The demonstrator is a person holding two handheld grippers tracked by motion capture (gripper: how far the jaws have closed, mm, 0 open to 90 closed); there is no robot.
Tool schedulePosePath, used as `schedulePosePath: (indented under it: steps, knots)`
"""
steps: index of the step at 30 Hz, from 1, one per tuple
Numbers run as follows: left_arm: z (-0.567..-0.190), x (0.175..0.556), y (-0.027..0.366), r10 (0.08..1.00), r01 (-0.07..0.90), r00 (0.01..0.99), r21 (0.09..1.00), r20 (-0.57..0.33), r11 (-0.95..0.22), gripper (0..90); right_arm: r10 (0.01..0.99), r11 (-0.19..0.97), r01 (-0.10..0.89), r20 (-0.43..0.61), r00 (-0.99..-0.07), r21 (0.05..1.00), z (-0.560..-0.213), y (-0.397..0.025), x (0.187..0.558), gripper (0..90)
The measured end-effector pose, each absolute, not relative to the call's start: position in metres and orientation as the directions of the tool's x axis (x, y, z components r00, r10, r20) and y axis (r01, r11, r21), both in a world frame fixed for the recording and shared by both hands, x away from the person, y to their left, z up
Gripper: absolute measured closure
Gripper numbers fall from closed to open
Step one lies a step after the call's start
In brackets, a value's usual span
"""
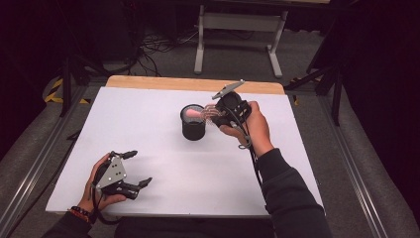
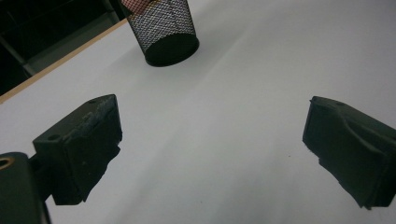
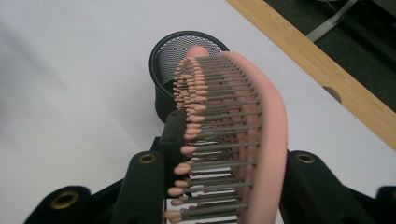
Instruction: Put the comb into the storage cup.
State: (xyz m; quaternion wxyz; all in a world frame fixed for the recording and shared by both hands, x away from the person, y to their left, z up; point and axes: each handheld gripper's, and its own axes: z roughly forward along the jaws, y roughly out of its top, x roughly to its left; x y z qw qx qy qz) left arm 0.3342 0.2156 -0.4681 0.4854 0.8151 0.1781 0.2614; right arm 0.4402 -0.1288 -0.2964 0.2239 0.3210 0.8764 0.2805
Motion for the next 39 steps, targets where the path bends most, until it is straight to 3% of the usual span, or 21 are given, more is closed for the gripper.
schedulePosePath:
  steps: [39]
  knots:
    - [-0.47, 0.335, 0.214, 0.528, 0.043, 0.812, 0.877, 0.249, -0.479, 5.4, 0.703, 0.604, 0.457, -0.167, -0.691, 0.653, -0.308, -0.109, 0.463, 61.7]
